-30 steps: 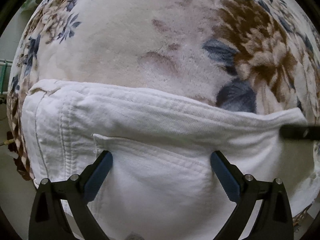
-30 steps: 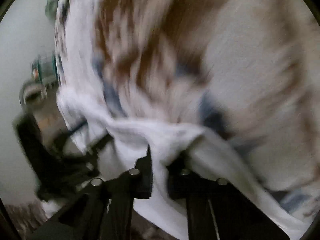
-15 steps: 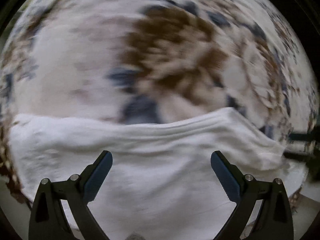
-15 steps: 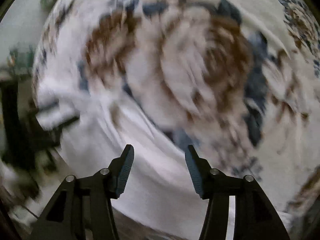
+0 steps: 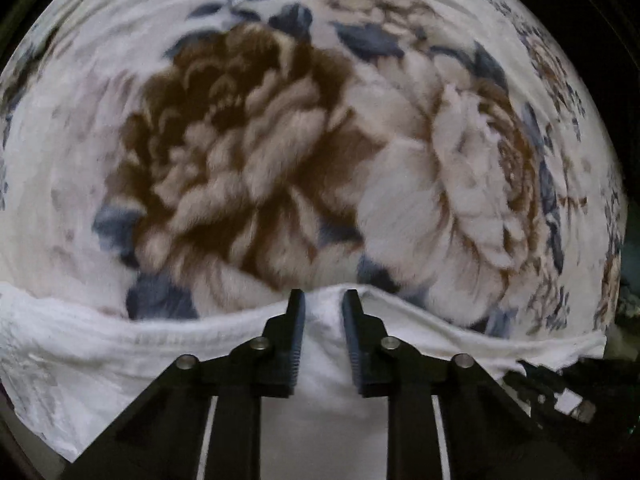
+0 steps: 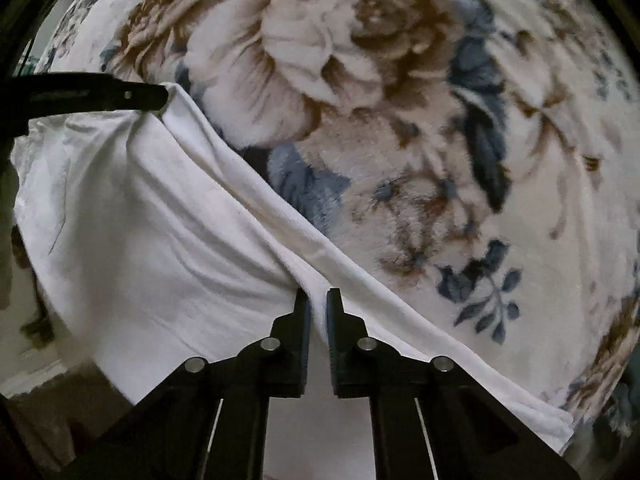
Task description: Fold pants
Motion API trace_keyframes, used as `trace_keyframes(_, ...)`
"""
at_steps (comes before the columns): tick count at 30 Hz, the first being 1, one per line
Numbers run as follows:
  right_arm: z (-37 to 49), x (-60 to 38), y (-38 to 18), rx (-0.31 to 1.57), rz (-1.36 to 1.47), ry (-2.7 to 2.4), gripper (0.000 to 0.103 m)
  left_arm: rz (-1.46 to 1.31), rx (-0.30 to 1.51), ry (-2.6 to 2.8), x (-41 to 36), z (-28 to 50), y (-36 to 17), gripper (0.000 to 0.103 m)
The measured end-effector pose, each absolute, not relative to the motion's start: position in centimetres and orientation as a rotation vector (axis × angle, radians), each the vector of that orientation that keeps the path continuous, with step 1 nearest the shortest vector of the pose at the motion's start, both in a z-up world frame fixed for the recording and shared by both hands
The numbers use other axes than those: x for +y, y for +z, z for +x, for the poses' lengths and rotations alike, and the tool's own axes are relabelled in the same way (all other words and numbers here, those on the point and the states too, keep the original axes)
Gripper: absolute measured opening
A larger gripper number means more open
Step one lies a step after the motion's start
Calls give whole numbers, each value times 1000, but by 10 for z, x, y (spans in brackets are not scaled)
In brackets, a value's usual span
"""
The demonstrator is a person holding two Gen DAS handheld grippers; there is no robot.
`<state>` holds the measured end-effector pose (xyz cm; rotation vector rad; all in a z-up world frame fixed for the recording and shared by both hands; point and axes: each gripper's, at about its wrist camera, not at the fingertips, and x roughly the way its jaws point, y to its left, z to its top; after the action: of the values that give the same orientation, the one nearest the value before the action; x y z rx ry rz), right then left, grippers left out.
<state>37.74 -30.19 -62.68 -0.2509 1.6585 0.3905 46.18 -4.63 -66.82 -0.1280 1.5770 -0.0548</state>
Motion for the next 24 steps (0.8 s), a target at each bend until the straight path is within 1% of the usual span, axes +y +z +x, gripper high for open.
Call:
trace_keyframes(4,389,-326,-623,1637,-130,331,6,-117,1563,-24,-52,478,-663,16)
trace_keyframes(5,392,-336,-625,1657,-111,343,6,-82,1553,-16,-54,482,-658,16)
trace_keyframes(7,399,-355,-627,1698,-25,349,7,-89,1551,-22,-49,492,-647,19)
trace_keyframes(8,401,-366,-626,1702,34,345,10,-103,1545,-36,-50,493,-639,21)
trace_keyframes(9,402,-379,-622,1705,100,335,20,-102,1538,-57,-50,492,-629,32)
trace_keyframes(10,402,-396,-615,1686,170,302,32,-89,1534,-67,-46,488,-618,50)
trace_keyframes(11,401,-418,-608,1660,234,264,59,-53,1524,-78,-53,484,-609,62)
trace_keyframes(12,395,-448,-598,1618,340,206,81,-40,1516,-100,-60,479,-603,86)
trace_keyframes(13,385,-476,-589,1576,454,145,82,-31,1512,-126,-68,473,-598,94)
trace_keyframes(15,357,-521,-580,1516,630,16,82,-4,1520,-168,-88,457,-594,94)
trace_keyframes(16,332,-558,-573,1466,748,-99,82,7,1541,-193,-97,451,-599,94)
trace_keyframes(18,279,-604,-563,1390,888,-265,82,10,1595,-231,-118,424,-608,94)
trace_keyframes(20,217,-635,-558,1316,978,-420,82,23,1651,-257,-136,398,-616,94)
trace_keyframes(22,164,-676,-564,1246,1054,-550,82,55,1705,-277,-162,380,-631,94)
trace_keyframes(24,126,-699,-580,1201,1106,-611,82,81,1714,-290,-184,370,-643,94)
